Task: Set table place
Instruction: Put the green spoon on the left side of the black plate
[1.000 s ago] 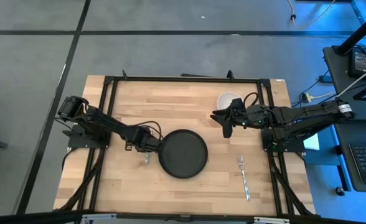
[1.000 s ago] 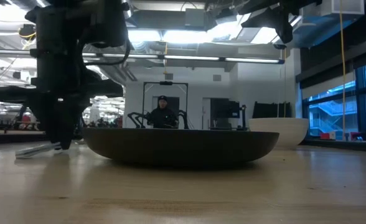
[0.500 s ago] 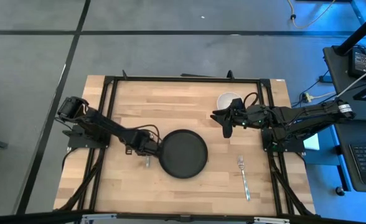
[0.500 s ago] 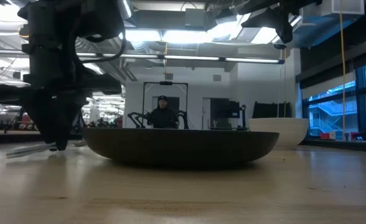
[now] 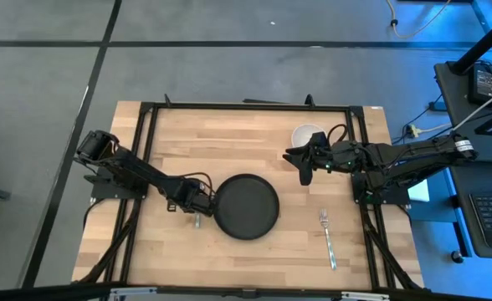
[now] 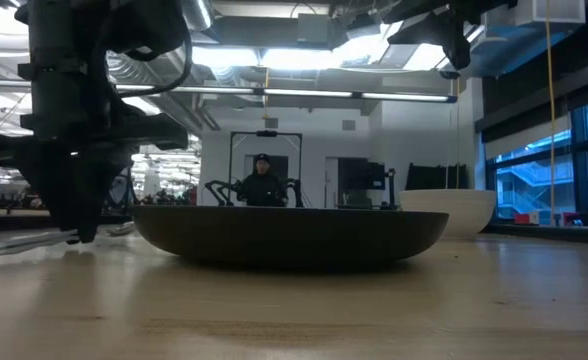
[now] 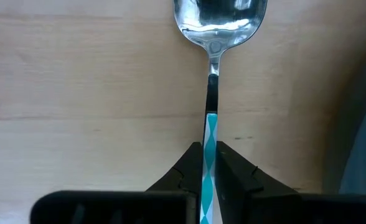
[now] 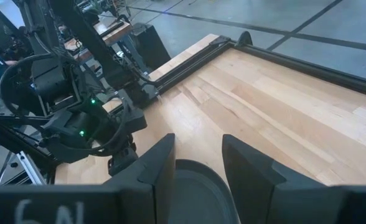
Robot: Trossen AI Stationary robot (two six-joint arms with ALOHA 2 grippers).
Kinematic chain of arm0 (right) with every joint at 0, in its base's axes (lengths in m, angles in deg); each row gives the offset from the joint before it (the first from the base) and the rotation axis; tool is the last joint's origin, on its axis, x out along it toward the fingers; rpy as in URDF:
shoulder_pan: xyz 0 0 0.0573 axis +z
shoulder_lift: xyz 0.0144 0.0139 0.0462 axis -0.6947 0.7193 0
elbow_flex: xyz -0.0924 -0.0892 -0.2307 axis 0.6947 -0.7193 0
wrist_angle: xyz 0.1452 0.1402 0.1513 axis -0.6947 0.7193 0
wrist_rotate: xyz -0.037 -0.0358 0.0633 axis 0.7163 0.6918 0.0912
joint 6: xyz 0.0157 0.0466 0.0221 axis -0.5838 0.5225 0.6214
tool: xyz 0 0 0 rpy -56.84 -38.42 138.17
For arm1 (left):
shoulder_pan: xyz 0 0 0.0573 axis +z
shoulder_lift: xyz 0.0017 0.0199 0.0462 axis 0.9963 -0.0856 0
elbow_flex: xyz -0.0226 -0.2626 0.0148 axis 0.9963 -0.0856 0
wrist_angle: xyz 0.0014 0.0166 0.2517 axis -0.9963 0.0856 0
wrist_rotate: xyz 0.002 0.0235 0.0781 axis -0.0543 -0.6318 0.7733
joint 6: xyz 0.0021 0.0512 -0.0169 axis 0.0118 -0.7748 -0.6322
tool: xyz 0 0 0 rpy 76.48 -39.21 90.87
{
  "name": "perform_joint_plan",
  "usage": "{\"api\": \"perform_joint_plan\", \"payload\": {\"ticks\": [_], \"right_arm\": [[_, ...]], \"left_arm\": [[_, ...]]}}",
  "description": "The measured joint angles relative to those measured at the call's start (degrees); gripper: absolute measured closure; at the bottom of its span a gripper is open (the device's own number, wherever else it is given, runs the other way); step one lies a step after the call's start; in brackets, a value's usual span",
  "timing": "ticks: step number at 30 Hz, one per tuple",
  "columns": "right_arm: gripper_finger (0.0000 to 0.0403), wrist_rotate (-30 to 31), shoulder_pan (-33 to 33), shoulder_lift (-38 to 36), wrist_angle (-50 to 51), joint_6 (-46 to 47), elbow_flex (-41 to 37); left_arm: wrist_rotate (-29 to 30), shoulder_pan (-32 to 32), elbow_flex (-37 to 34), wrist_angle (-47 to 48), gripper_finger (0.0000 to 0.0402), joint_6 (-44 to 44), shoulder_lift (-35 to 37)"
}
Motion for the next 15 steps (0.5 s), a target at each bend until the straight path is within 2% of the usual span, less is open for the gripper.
{"api": "perform_joint_plan", "payload": {"ticks": [7,15], "right_arm": [[0.0268,-0.03,0.01,-0.01,-0.04,0.04,0.0],[0.0268,-0.04,0.01,0.0,-0.07,0.05,0.01]], "left_arm": [[-0.68,0.05,0.28,-0.92,0.0377,-1.37,-2.84],[-0.99,0.26,0.23,-0.82,0.0377,-1.45,-2.49]]}}
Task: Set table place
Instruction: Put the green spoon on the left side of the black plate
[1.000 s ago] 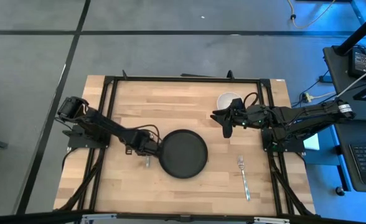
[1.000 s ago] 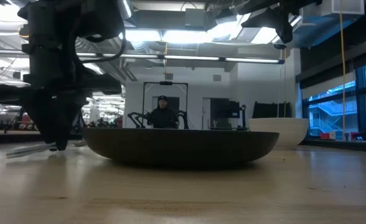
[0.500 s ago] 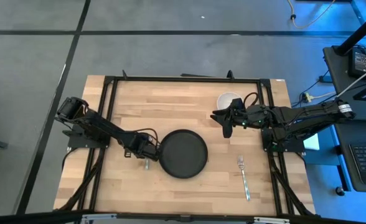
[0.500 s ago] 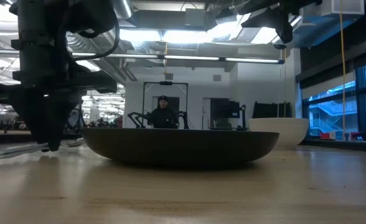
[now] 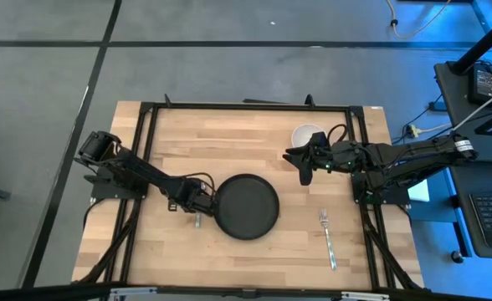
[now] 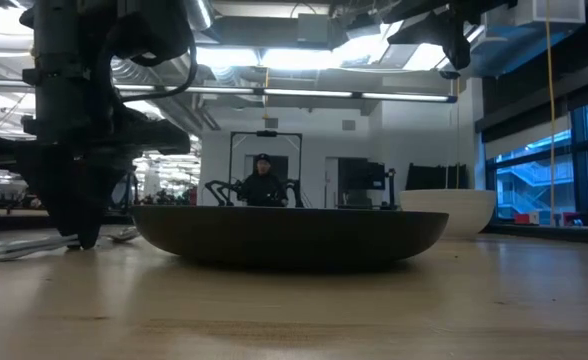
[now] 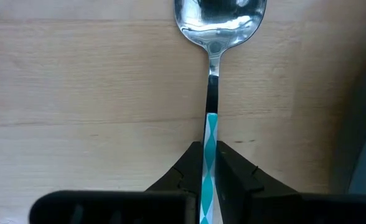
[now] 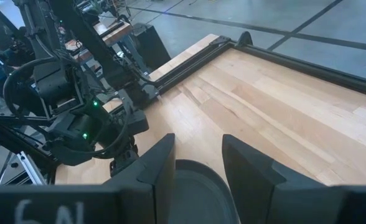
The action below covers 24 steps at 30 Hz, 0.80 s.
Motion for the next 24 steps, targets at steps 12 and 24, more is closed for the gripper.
{"api": "perform_joint_plan", "payload": {"ticks": [12,24], "right_arm": [[0.0268,-0.13,0.0,0.01,0.0,0.1,-0.01],[0.0268,-0.44,0.0,-0.01,0.0,0.03,-0.01]], "left_arm": [[-0.07,0.0,-0.04,0.01,0.0372,-0.07,-0.07],[0.71,-0.04,-0.06,-0.07,0.0344,-0.08,-0.14]]}}
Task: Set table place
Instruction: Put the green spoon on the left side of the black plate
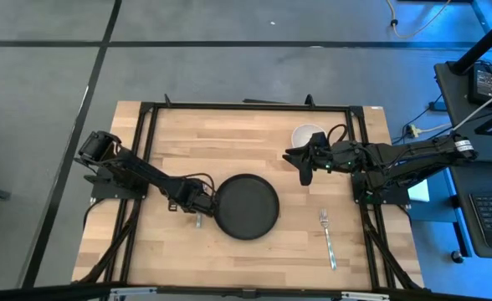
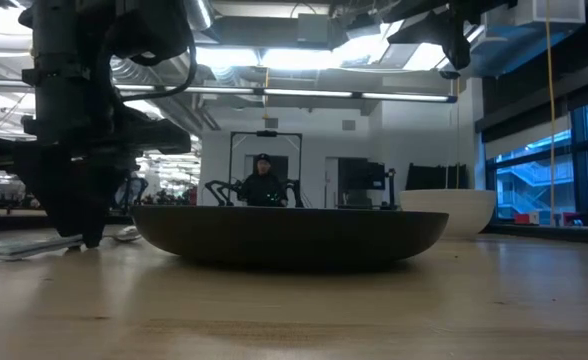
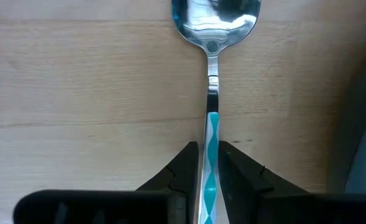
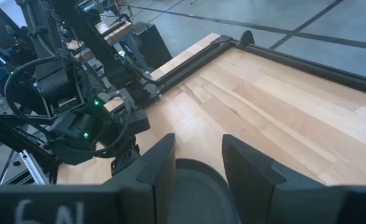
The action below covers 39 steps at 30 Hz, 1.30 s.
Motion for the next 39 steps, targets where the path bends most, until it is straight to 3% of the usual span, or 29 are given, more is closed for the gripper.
{"api": "perform_joint_plan", "payload": {"ticks": [17,30,39], "right_arm": [[0.0268,-0.11,0.0,0.0,-0.02,0.0,0.0],[0.0268,-0.13,0.0,0.02,-0.07,0.07,0.0],[0.0268,-1.57,0.02,0.02,-0.09,0.09,0.0]], "left_arm": [[-2.42,1.06,0.14,-0.12,0.0346,0.31,-0.02],[-4.85,5.56,4.56,3.65,0.0347,-9.93,-0.35],[-7.37,6.36,4.59,5.25,0.0347,-10.13,-0.24]]}}
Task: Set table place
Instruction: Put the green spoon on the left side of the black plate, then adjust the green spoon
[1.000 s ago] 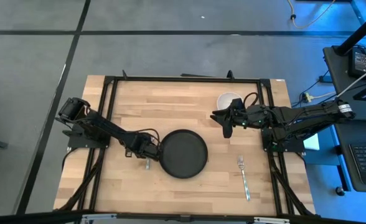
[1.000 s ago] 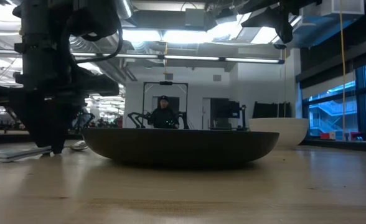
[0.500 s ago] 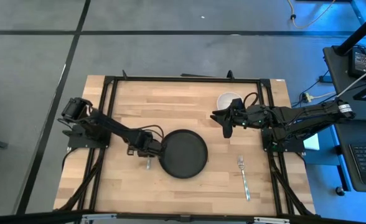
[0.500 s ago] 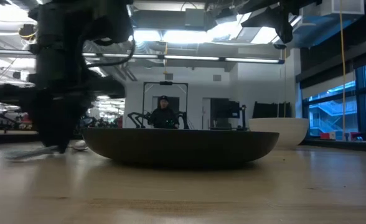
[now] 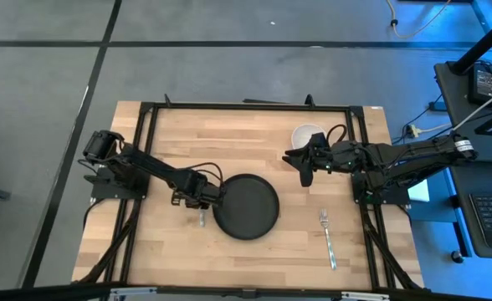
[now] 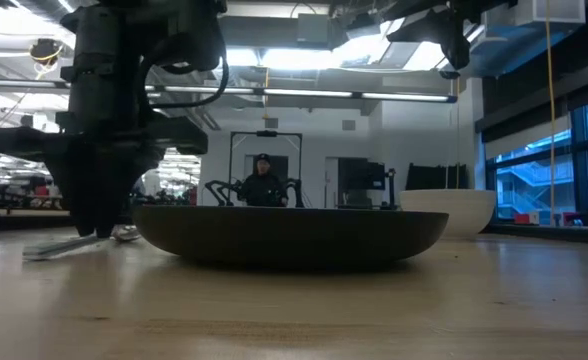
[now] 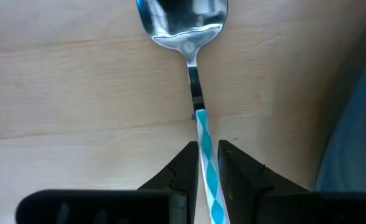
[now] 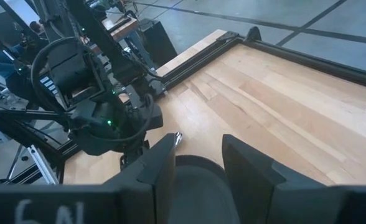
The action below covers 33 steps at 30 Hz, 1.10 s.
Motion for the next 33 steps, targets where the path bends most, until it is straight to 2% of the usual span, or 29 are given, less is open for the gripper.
{"api": "perform_joint_plan", "payload": {"ticks": [9,14,33], "right_arm": [[0.0268,0.04,0.0,0.0,-0.02,-0.05,0.0],[0.0268,0.06,0.0,-0.01,-0.01,-0.02,0.0],[0.0268,0.09,0.0,0.0,-0.01,-0.02,0.0]], "left_arm": [[-0.11,-0.55,0.0,-0.02,0.0347,-0.08,0.09],[-2.21,-0.52,0.02,0.02,0.0347,-2.13,0.13],[0.07,-0.91,3.61,2.97,0.0347,-4.49,0.22]]}}
